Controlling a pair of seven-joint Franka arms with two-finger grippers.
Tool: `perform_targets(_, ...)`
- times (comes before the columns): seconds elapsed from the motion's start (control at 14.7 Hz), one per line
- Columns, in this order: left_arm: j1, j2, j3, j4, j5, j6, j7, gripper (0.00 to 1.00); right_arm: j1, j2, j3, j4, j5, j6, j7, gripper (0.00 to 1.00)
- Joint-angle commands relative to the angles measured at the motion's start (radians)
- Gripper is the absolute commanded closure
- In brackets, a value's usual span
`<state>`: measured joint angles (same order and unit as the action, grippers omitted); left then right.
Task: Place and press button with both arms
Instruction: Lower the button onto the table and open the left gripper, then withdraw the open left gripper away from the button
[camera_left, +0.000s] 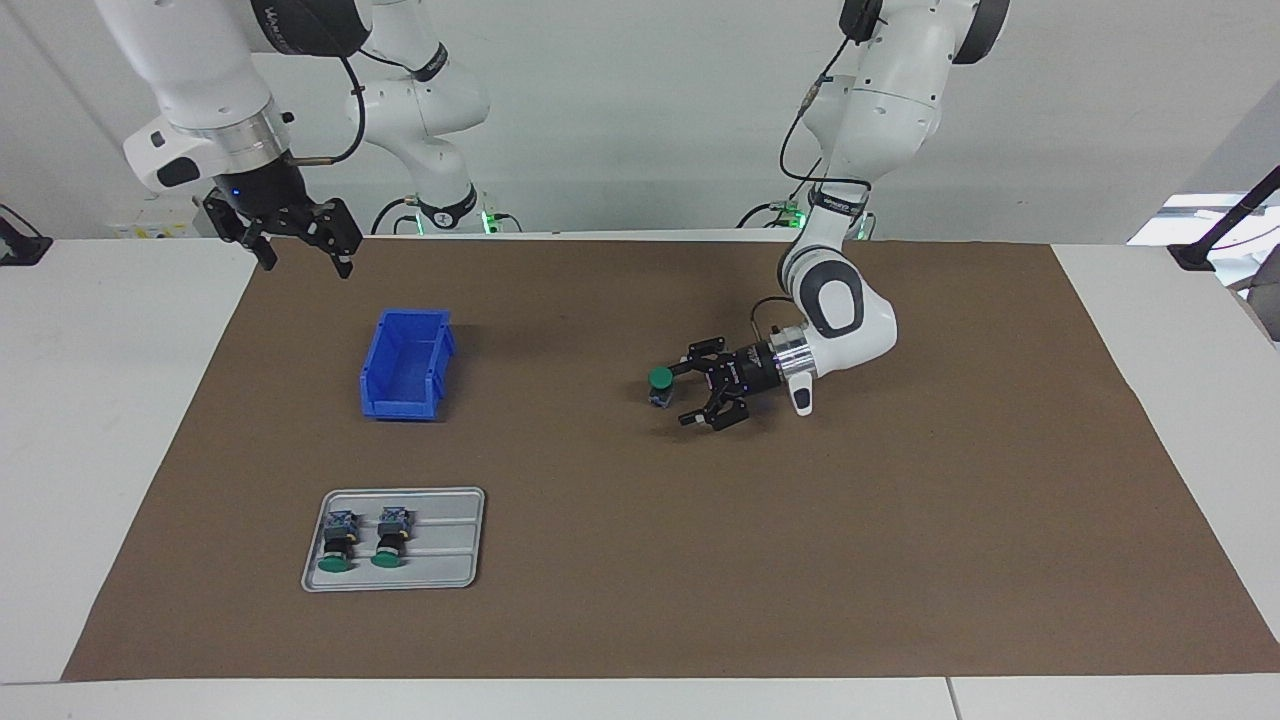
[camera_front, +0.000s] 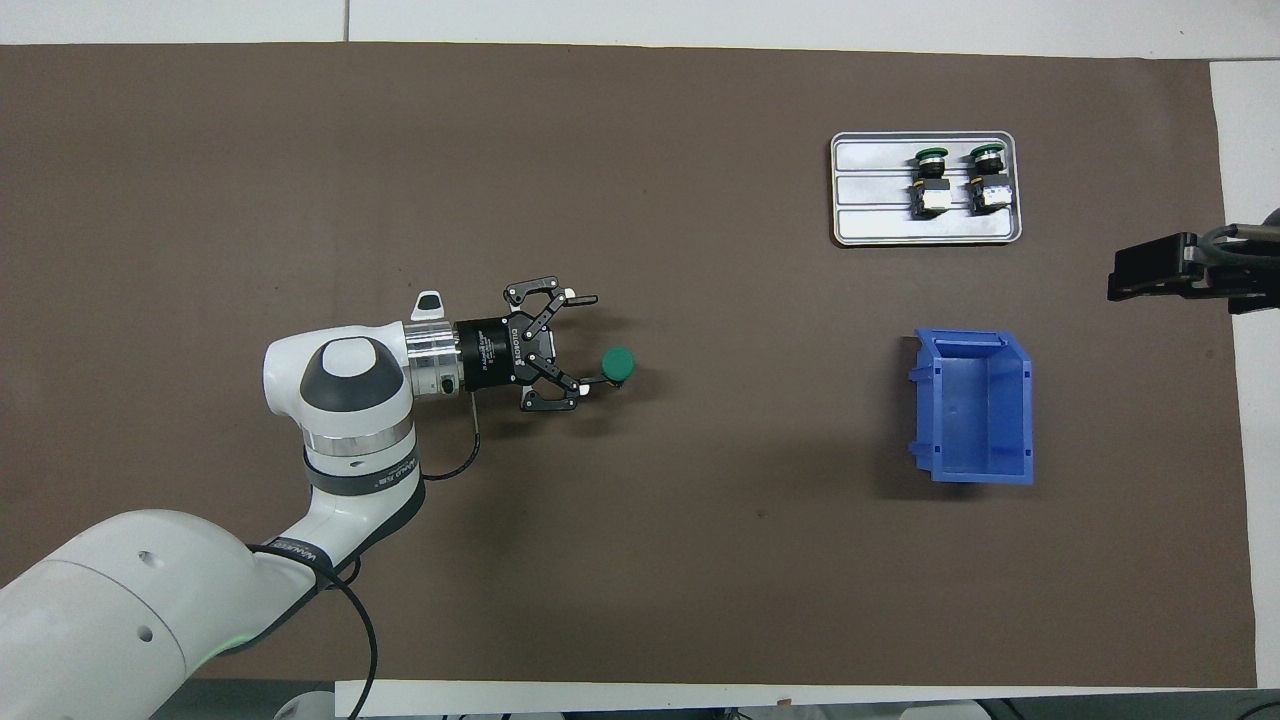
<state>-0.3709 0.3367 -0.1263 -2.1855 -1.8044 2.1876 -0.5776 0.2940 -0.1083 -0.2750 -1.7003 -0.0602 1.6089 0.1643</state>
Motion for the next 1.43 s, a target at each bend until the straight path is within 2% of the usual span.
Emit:
perform_targets(0.0,0.001,-0.036,0.001,-0.054,0.014,-0.012,0.008,0.0,-0.01,-0.022,0.007,-0.018,0.002,-0.009,-0.012,0.01)
perform_targets(0.14,0.001,-0.047,0.001,-0.092,0.014,-0.011,0.098,0.0,-0.01,-0.022,0.007,-0.018,0.002,-0.007,-0.012,0.01)
perform_targets(0.34,0.012,-0.065,0.001,-0.135,0.016,-0.041,0.119,0.0,-0.01,-0.022,0.007,-0.018,0.002,-0.009,-0.012,0.01)
perform_targets(0.54,0.075,-0.068,0.001,-0.126,0.127,-0.09,0.117,0.0,-0.01,-0.022,0.008,-0.018,0.002,-0.009,-0.012,0.01)
perform_targets(0.68,0.15,-0.068,0.002,-0.1,0.19,-0.168,0.107,0.0,-0.01,-0.021,0.007,-0.018,0.002,-0.009,-0.012,0.01)
perform_targets(0.95,0.242,-0.091,0.004,-0.01,0.362,-0.222,0.041,0.0,-0.01,-0.021,0.007,-0.018,0.002,-0.009,-0.012,0.01)
perform_targets(1.16,0.233,-0.148,0.004,0.128,0.601,-0.206,-0.15,0.0,-0.01,-0.022,0.007,-0.019,0.002,-0.009,-0.012,0.01)
perform_targets(1.29,0.23,-0.15,0.002,0.241,0.773,-0.225,-0.275,0.0,-0.01,-0.021,0.007,-0.019,0.002,-0.009,-0.012,0.01)
perform_targets(1.36,0.228,-0.15,0.001,0.274,0.811,-0.241,-0.313,0.0,-0.01,-0.021,0.007,-0.019,0.002,-0.009,-0.012,0.01)
